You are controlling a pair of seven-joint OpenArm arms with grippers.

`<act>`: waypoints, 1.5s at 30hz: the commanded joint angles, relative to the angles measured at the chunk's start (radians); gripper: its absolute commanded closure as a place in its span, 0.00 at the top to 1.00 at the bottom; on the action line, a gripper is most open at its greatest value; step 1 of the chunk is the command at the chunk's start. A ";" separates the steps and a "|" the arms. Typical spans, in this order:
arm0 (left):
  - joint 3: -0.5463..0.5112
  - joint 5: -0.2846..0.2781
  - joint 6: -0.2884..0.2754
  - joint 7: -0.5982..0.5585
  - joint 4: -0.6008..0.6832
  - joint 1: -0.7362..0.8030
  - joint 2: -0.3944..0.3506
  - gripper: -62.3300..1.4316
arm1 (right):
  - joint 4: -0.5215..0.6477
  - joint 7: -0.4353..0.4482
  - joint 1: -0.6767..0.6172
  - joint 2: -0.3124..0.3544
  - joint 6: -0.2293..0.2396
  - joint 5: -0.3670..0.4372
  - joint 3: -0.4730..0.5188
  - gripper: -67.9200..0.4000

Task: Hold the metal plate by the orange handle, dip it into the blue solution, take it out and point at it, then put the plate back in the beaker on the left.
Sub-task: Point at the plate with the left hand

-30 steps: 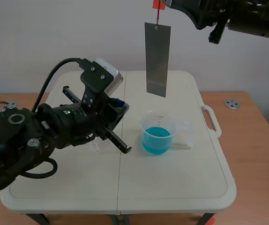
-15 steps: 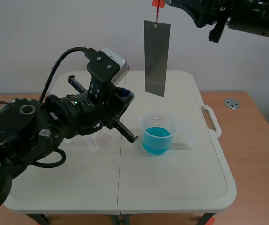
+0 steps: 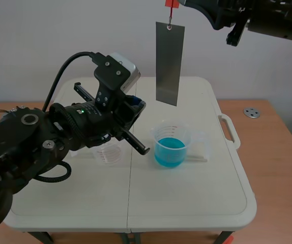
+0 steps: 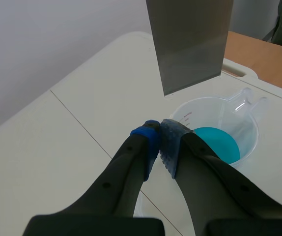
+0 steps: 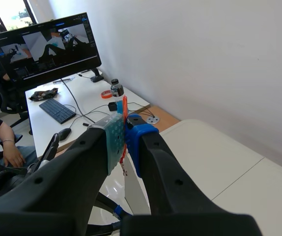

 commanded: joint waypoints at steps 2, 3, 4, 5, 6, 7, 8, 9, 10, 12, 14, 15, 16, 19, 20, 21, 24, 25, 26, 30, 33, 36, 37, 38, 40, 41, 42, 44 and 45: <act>-0.002 -0.011 0.009 -0.015 0.010 -0.004 -0.007 0.05 | 0.005 0.018 0.012 0.013 0.003 0.026 0.011 0.03; -0.004 -0.011 0.012 -0.015 0.010 0.000 -0.011 0.05 | 0.005 0.018 0.012 0.013 0.003 0.027 0.011 0.03; -0.005 -0.011 0.014 -0.015 0.010 0.003 -0.018 0.05 | 0.005 0.018 0.012 0.013 0.003 0.030 0.011 0.03; -0.005 -0.011 0.014 -0.014 0.011 0.009 -0.026 0.05 | 0.005 0.018 0.012 0.013 0.003 0.034 0.011 0.03; -0.007 -0.011 0.019 -0.016 0.014 0.018 -0.037 0.05 | 0.005 0.018 0.012 0.013 0.003 0.034 0.011 0.03; -0.012 -0.011 0.031 -0.018 0.023 0.032 -0.049 0.05 | 0.005 0.018 0.012 0.013 0.003 0.034 0.011 0.03; -0.021 -0.011 0.043 -0.023 0.036 0.050 -0.061 0.05 | 0.005 0.018 0.011 0.013 0.003 0.033 0.011 0.03; -0.034 -0.011 0.058 -0.026 0.053 0.072 -0.075 0.05 | 0.005 0.018 0.011 0.013 0.003 0.033 0.011 0.03; -0.050 -0.011 0.067 -0.026 0.074 0.095 -0.089 0.05 | 0.005 0.018 0.011 0.013 0.003 0.033 0.011 0.03; -0.087 -0.014 0.070 -0.026 0.124 0.151 -0.118 0.05 | 0.005 0.016 0.011 0.013 0.003 0.033 0.011 0.03; -0.127 -0.014 0.070 -0.026 0.179 0.216 -0.150 0.05 | 0.005 0.010 0.011 0.013 0.003 0.033 0.011 0.03; -0.149 -0.014 0.070 -0.026 0.208 0.252 -0.167 0.05 | 0.005 0.006 0.011 0.013 0.003 0.033 0.011 0.03; -0.171 -0.014 0.070 -0.026 0.236 0.290 -0.183 0.05 | 0.005 0.004 0.011 0.013 0.003 0.033 0.011 0.03; -0.241 -0.015 0.078 -0.031 0.320 0.412 -0.231 0.05 | 0.004 -0.002 0.011 0.013 0.003 0.033 0.011 0.03; -0.264 -0.015 0.086 -0.039 0.346 0.456 -0.246 0.05 | 0.004 -0.005 0.011 0.013 0.003 0.033 0.011 0.03; -0.289 -0.015 0.094 -0.052 0.372 0.504 -0.260 0.05 | 0.003 -0.009 0.011 0.013 0.003 0.033 0.011 0.03; -0.366 -0.015 0.112 -0.082 0.438 0.648 -0.295 0.05 | 0.003 -0.017 0.008 0.014 0.003 0.032 0.011 0.03; -0.391 -0.015 0.120 -0.089 0.456 0.697 -0.303 0.05 | 0.003 -0.015 0.002 0.014 0.003 0.033 0.011 0.03; -0.419 -0.015 0.121 -0.095 0.472 0.745 -0.308 0.05 | 0.003 -0.015 -0.003 0.013 0.003 0.033 0.011 0.03; -0.519 -0.014 0.121 -0.113 0.500 0.921 -0.314 0.05 | -0.007 -0.013 -0.022 0.013 0.004 0.032 0.011 0.03; -0.568 -0.015 0.121 -0.121 0.499 1.029 -0.314 0.05 | -0.026 -0.015 -0.025 0.013 0.004 0.032 0.011 0.03; -0.592 -0.015 0.121 -0.123 0.499 1.116 -0.314 0.05 | -0.050 -0.015 -0.025 0.013 0.004 0.032 0.011 0.03; -0.593 -0.015 0.121 -0.123 0.495 1.139 -0.314 0.05 | -0.056 -0.015 -0.025 0.013 0.004 0.032 0.011 0.03; -0.593 -0.015 0.120 -0.123 0.490 1.159 -0.314 0.05 | -0.063 -0.015 -0.025 0.013 0.004 0.032 0.011 0.03; -0.592 -0.019 0.117 -0.125 0.476 1.192 -0.313 0.05 | -0.073 -0.015 -0.025 0.013 0.004 0.032 0.011 0.03; -0.592 -0.030 0.117 -0.127 0.466 1.206 -0.313 0.05 | -0.077 -0.015 -0.025 0.013 0.004 0.032 0.011 0.03; -0.592 -0.042 0.117 -0.127 0.455 1.217 -0.313 0.05 | -0.080 -0.016 -0.026 0.013 0.004 0.032 0.011 0.03; -0.592 -0.065 0.113 -0.127 0.426 1.231 -0.313 0.05 | -0.085 -0.015 -0.029 0.013 0.004 0.032 0.011 0.03; -0.591 -0.070 0.110 -0.127 0.410 1.236 -0.313 0.05 | -0.087 -0.015 -0.031 0.010 0.004 0.032 0.011 0.03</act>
